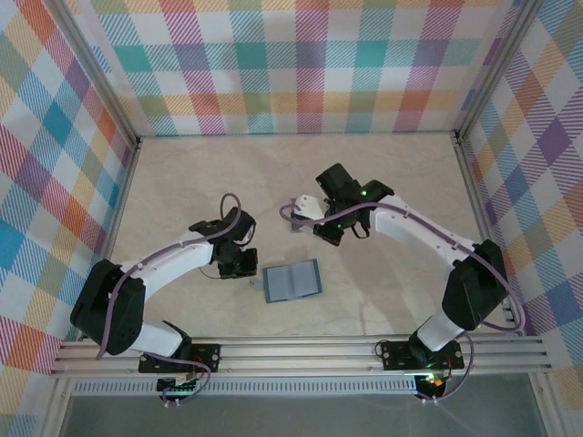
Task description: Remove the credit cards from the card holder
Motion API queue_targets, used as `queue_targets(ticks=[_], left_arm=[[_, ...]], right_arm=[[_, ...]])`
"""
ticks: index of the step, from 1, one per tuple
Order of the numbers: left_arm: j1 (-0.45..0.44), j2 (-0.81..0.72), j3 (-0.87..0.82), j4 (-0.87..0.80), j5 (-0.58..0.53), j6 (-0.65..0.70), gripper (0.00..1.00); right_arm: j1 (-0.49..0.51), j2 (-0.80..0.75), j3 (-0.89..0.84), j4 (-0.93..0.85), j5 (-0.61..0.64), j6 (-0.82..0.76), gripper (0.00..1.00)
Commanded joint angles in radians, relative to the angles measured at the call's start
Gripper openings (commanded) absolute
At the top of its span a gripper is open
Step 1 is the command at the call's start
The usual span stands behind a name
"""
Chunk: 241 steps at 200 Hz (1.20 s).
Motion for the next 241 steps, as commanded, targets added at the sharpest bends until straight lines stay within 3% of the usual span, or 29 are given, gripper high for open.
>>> queue_targets(ticks=[1, 71, 134, 241], left_arm=[[0.035, -0.041, -0.038, -0.02, 0.009, 0.02, 0.1], [0.094, -0.1, -0.085, -0.039, 0.014, 0.032, 0.1], [0.103, -0.095, -0.085, -0.035, 0.025, 0.026, 0.1], [0.114, -0.077, -0.086, -0.034, 0.029, 0.03, 0.1]], right_arm=[[-0.015, 0.067, 0.115, -0.078, 0.049, -0.208, 0.0], [-0.037, 0.356, 0.483, -0.226, 0.081, -0.356, 0.0], [-0.051, 0.547, 0.714, -0.294, 0.12, -0.43, 0.0], [-0.062, 0.661, 0.801, -0.28, 0.144, -0.496, 0.0]])
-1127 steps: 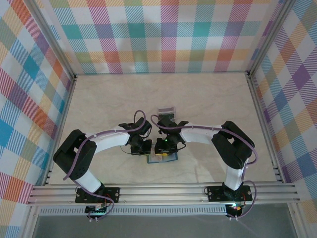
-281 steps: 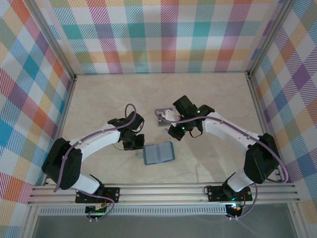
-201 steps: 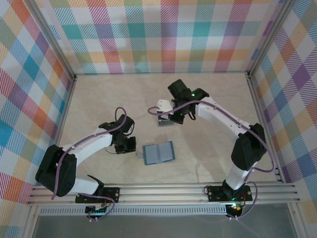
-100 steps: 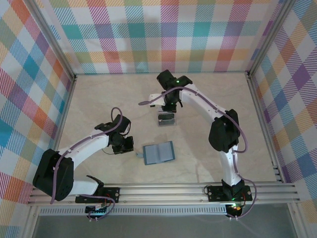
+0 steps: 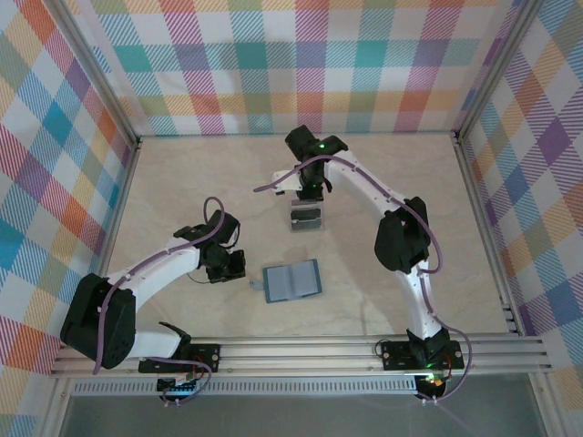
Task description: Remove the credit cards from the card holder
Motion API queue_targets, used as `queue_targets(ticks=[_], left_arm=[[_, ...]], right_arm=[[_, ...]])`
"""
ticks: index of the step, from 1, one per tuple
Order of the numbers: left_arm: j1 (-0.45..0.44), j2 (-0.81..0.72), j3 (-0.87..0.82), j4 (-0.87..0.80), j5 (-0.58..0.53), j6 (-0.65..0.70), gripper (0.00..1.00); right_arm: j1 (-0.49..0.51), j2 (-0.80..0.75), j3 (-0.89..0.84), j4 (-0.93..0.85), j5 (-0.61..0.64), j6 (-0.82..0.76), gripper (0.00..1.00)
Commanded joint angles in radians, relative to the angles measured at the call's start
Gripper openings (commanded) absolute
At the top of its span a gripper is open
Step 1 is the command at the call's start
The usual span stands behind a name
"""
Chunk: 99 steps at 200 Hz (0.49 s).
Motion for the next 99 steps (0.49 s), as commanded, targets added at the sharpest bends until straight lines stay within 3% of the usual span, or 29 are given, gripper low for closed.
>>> queue_targets(ticks=[1, 59, 83, 99], left_arm=[[0.02, 0.007, -0.011, -0.031, 0.009, 0.02, 0.1], [0.021, 0.022, -0.013, -0.023, 0.017, 0.017, 0.1], [0.021, 0.023, -0.007, -0.026, 0.017, 0.018, 0.1], [0.02, 0.023, -0.003, -0.028, 0.018, 0.017, 0.1]], right_arm=[[-0.01, 0.043, 0.032, -0.026, -0.012, -0.03, 0.0], [-0.01, 0.074, 0.03, -0.025, -0.033, -0.022, 0.0], [-0.01, 0.074, 0.031, 0.005, -0.019, -0.02, 0.15], [-0.01, 0.067, 0.041, 0.008, -0.02, -0.022, 0.19]])
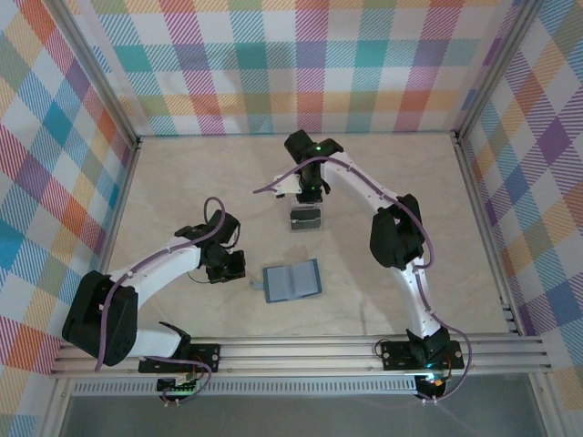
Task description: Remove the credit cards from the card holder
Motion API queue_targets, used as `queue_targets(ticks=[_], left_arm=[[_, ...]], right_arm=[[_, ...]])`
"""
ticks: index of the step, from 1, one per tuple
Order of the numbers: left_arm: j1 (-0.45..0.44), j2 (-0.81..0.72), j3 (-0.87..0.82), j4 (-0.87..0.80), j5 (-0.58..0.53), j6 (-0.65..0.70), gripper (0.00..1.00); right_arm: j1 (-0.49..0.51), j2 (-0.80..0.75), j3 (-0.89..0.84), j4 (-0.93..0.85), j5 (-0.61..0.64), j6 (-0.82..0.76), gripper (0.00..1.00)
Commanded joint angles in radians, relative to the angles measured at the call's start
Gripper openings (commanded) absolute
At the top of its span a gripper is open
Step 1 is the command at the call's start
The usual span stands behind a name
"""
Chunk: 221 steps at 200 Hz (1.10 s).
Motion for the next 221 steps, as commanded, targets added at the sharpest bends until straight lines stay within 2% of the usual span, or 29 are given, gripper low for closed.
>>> queue_targets(ticks=[1, 54, 75, 96, 114, 133, 155, 168, 177, 186, 221], left_arm=[[0.015, 0.005, -0.003, -0.028, 0.017, 0.018, 0.1], [0.017, 0.009, 0.008, -0.025, 0.02, 0.017, 0.1], [0.017, 0.01, 0.013, -0.011, 0.012, 0.015, 0.11], [0.017, 0.014, 0.032, 0.01, -0.033, 0.017, 0.14], [0.016, 0.014, 0.051, 0.036, -0.111, 0.026, 0.19], [0.017, 0.009, 0.072, 0.061, -0.22, 0.047, 0.35], [0.021, -0.002, 0.079, 0.104, -0.355, 0.079, 0.58], [0.028, 0.001, 0.083, 0.122, -0.433, 0.09, 0.7], [0.038, 0.005, 0.09, 0.129, -0.482, 0.098, 0.86], [0.046, 0.01, 0.093, 0.143, -0.543, 0.109, 0.99], [0.115, 0.052, 0.091, 0.232, -0.778, 0.164, 1.0]], right_arm=[[-0.004, 0.009, 0.035, -0.001, -0.018, -0.014, 0.19], [-0.006, -0.025, 0.036, 0.036, 0.021, 0.006, 0.27], [-0.012, -0.058, 0.034, 0.044, -0.011, 0.063, 0.3], [-0.027, -0.116, -0.017, 0.086, -0.042, 0.154, 0.39], [-0.04, -0.203, -0.136, 0.18, -0.052, 0.242, 0.44], [-0.056, -0.323, -0.329, 0.343, -0.041, 0.344, 0.53], [-0.084, -0.454, -0.539, 0.496, -0.022, 0.472, 0.73], [-0.1, -0.519, -0.651, 0.561, -0.007, 0.54, 0.89], [-0.113, -0.563, -0.73, 0.607, 0.007, 0.585, 0.99], [-0.127, -0.606, -0.809, 0.656, 0.015, 0.632, 1.0], [-0.211, -0.744, -1.103, 0.843, 0.068, 0.833, 1.0]])
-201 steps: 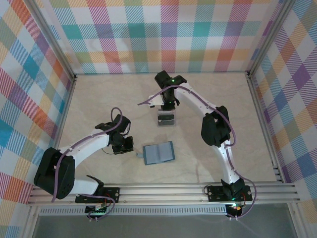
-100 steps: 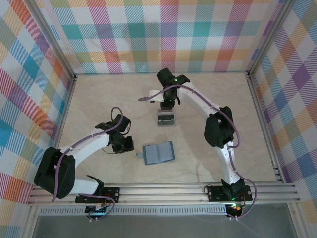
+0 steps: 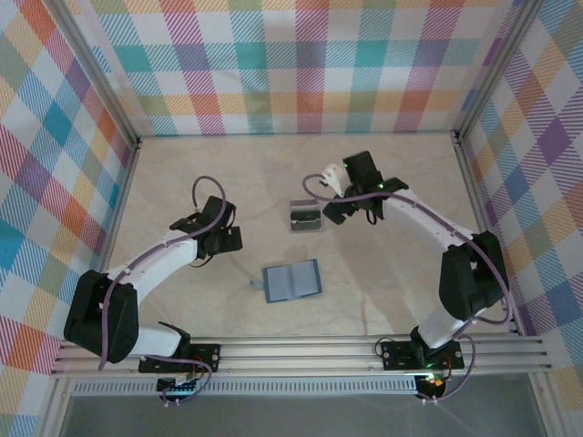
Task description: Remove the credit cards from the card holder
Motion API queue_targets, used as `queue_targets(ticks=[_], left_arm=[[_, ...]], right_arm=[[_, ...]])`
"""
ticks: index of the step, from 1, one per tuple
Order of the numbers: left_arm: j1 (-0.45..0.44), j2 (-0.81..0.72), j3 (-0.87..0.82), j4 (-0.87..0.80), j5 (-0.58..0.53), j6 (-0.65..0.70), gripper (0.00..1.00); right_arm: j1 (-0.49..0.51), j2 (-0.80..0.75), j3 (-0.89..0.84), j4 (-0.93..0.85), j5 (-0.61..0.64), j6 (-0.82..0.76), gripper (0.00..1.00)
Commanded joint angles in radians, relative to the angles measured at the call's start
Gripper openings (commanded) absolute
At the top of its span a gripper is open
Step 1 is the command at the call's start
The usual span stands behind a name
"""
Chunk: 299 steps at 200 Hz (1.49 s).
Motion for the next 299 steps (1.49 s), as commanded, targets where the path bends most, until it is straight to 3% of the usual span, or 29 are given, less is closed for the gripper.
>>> queue_targets(ticks=[1, 21, 33, 89, 133, 184, 238, 256, 299], left_arm=[[0.052, 0.035, 0.025, 0.079, -0.247, 0.062, 1.0], [0.093, 0.063, 0.011, 0.175, -0.379, 0.105, 0.99], [0.133, 0.078, -0.003, 0.236, -0.389, 0.127, 1.0], [0.364, 0.085, -0.191, 0.694, 0.004, 0.22, 1.0], [0.389, 0.078, -0.352, 1.096, 0.162, 0.27, 1.0], [0.391, 0.11, -0.357, 1.144, 0.234, 0.303, 1.0], [0.378, 0.127, -0.377, 1.202, 0.313, 0.357, 0.99], [0.352, 0.191, -0.41, 1.33, 0.309, 0.389, 1.0], [0.307, 0.2, -0.407, 1.319, 0.269, 0.429, 1.0]], right_arm=[[-0.054, -0.079, -0.155, 0.194, 0.046, 0.211, 1.0], [-0.12, -0.133, -0.305, 0.317, 0.056, 0.311, 1.0], [-0.161, -0.156, -0.38, 0.395, 0.059, 0.358, 1.0], [-0.297, -0.144, -0.597, 0.751, 0.068, 0.501, 1.0], [-0.301, -0.147, -0.653, 0.864, 0.107, 0.496, 1.0], [-0.344, -0.168, -0.806, 1.179, 0.015, 0.435, 1.0], [-0.439, -0.089, -0.785, 1.198, -0.155, 0.492, 1.0], [-0.441, -0.071, -0.806, 1.251, -0.158, 0.492, 1.0], [-0.442, -0.067, -0.797, 1.24, -0.134, 0.504, 1.0]])
